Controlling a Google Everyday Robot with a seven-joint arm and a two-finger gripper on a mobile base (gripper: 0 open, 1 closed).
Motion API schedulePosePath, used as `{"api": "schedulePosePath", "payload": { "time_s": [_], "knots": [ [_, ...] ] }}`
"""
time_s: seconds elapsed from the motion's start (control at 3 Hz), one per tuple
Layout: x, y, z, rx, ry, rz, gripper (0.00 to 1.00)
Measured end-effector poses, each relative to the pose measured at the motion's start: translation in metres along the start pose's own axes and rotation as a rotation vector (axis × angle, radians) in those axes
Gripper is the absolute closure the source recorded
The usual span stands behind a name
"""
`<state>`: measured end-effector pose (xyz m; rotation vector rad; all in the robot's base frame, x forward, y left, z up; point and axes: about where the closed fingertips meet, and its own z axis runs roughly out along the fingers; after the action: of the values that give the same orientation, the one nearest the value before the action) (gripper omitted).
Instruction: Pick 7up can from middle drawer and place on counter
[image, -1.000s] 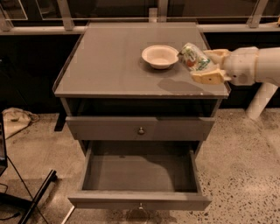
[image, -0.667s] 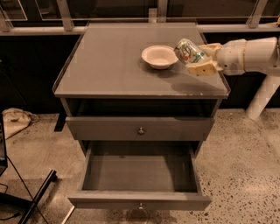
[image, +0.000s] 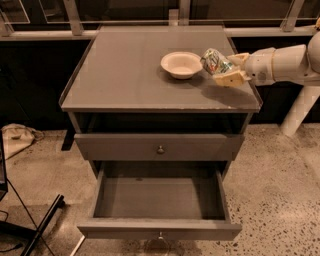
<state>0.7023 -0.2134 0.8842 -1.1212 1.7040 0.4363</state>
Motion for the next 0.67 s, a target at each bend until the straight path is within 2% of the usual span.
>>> {"api": "schedulePosePath", "payload": {
  "time_s": [0.67],
  "knots": [
    [0.0, 0.0001, 0.0002, 0.0, 0.0, 0.0, 0.36]
  ]
}}
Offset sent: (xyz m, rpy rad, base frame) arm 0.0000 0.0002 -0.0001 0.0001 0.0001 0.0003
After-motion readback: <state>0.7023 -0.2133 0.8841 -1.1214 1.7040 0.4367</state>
